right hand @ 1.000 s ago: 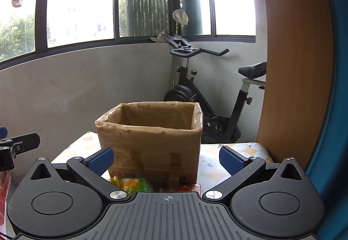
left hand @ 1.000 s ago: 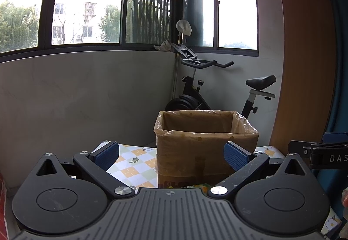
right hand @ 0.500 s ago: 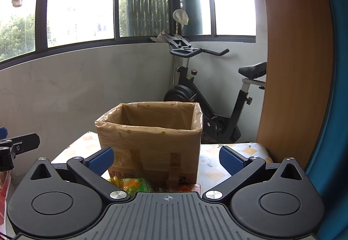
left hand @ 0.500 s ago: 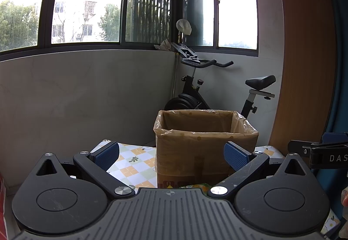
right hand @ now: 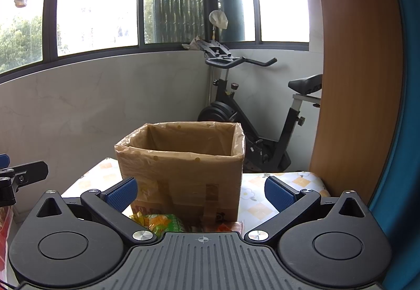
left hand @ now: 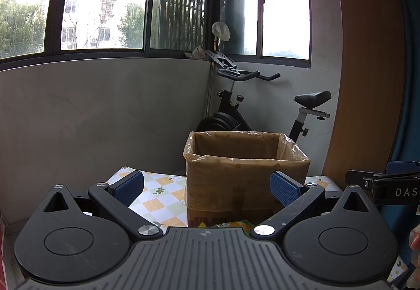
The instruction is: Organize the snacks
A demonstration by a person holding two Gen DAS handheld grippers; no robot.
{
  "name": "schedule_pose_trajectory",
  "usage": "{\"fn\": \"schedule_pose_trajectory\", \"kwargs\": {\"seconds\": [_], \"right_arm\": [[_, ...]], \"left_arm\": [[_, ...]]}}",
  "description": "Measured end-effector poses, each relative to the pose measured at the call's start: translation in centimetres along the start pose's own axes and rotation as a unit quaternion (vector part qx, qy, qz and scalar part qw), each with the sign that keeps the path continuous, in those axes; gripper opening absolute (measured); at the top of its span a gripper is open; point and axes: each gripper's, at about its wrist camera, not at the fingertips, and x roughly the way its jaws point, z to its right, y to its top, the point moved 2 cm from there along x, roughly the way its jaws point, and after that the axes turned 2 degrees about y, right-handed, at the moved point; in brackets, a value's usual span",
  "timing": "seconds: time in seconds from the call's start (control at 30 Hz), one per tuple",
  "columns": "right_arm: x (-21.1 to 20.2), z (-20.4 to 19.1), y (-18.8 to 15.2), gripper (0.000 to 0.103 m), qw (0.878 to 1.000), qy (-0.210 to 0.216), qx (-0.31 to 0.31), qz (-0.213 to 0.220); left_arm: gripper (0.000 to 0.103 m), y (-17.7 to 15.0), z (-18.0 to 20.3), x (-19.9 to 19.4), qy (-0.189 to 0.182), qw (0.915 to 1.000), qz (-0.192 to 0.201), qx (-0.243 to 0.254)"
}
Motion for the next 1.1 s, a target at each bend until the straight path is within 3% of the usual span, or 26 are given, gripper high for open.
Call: {"fn": "schedule_pose_trajectory", "kwargs": {"seconds": [0.8,0.93,1.1], "right_arm": [[0.6,0.4,-0.5,0.103,1.000,0.007,0.017,-0.005],[1.2,1.7,-1.6,0.103,0.998,0.019,0.046,0.023],[3.2,3.6,-3.4,0.103,0.997,-0.015,0.055,0.057]], "left_arm": [[0.103,-0.7,-0.2,1.0,0.002,0.9998,-0.014,-0.011],[0.103,-1.5,-0.6,2.1,0.011,0.9999,-0.012,-0.003],[0.103,-2.6,-2.1,4.8,0.051,0.9982,-0.032,-0.007]]}}
